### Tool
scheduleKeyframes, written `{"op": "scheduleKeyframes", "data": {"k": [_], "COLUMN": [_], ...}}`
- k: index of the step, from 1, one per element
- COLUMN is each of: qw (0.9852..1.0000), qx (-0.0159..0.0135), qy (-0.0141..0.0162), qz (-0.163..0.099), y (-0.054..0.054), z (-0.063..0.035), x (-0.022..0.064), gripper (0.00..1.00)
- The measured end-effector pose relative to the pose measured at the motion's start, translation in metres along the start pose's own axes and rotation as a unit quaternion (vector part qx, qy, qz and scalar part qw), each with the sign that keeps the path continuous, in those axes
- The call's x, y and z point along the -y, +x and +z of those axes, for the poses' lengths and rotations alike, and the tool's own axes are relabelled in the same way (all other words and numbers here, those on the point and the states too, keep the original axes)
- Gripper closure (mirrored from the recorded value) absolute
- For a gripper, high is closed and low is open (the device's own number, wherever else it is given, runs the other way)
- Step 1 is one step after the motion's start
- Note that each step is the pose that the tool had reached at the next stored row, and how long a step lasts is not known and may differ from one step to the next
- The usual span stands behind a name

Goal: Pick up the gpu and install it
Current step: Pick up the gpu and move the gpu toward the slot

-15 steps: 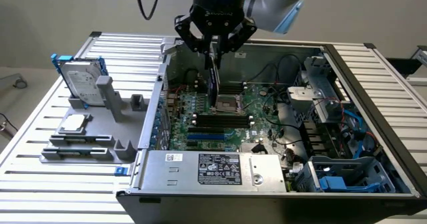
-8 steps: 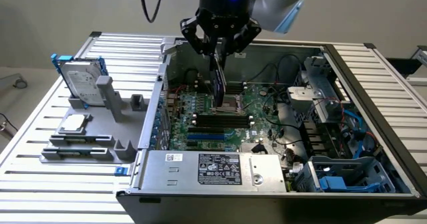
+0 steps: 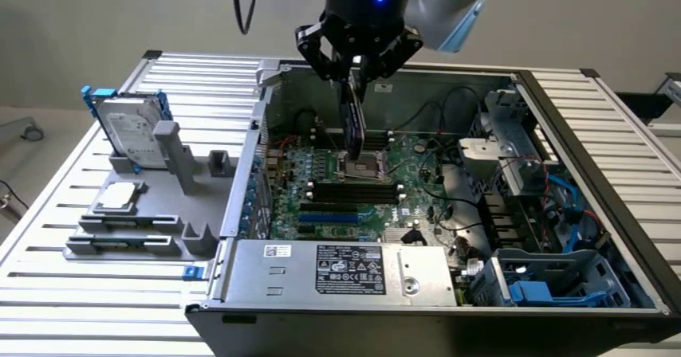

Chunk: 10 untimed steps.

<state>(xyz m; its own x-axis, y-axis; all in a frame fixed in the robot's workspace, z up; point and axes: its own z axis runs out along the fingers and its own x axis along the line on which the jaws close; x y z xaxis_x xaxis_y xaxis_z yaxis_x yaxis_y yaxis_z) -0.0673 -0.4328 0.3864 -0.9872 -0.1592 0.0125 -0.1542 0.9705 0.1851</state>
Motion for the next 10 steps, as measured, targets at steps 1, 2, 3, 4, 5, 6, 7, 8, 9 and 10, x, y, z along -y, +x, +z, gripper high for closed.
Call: {"op": "scheduleKeyframes", "data": {"k": [1, 2, 3, 4, 5, 6, 7, 8, 9, 10], "qw": [1.0000, 1.0000, 1.0000, 1.0000, 1.0000, 1.0000, 1.0000, 1.0000, 1.0000, 1.0000], "qx": [0.0001, 0.0002, 0.0003, 0.0003, 0.0004, 0.0008, 0.0001, 0.0002, 0.0002, 0.0002], "qy": [-0.0005, -0.0009, -0.0011, -0.0011, -0.0010, -0.0011, -0.0014, -0.0021, -0.0021, -0.0021], "qz": [0.000, 0.000, 0.001, 0.001, 0.001, 0.003, 0.004, 0.004, 0.004, 0.004], "y": [-0.002, -0.005, -0.008, -0.011, -0.013, -0.013, -0.013, -0.013, -0.013, -0.013], "z": [-0.0001, -0.0002, -0.0003, -0.0005, -0.0006, -0.0006, -0.0008, -0.0008, -0.0008, -0.0008], "x": [0.0004, 0.0008, 0.0013, 0.0017, 0.0021, 0.0022, 0.0023, 0.0023, 0.0023, 0.0023], "gripper": [0.74, 0.74, 0.74, 0.74, 0.74, 0.74, 0.74, 0.74, 0.74, 0.74]}}
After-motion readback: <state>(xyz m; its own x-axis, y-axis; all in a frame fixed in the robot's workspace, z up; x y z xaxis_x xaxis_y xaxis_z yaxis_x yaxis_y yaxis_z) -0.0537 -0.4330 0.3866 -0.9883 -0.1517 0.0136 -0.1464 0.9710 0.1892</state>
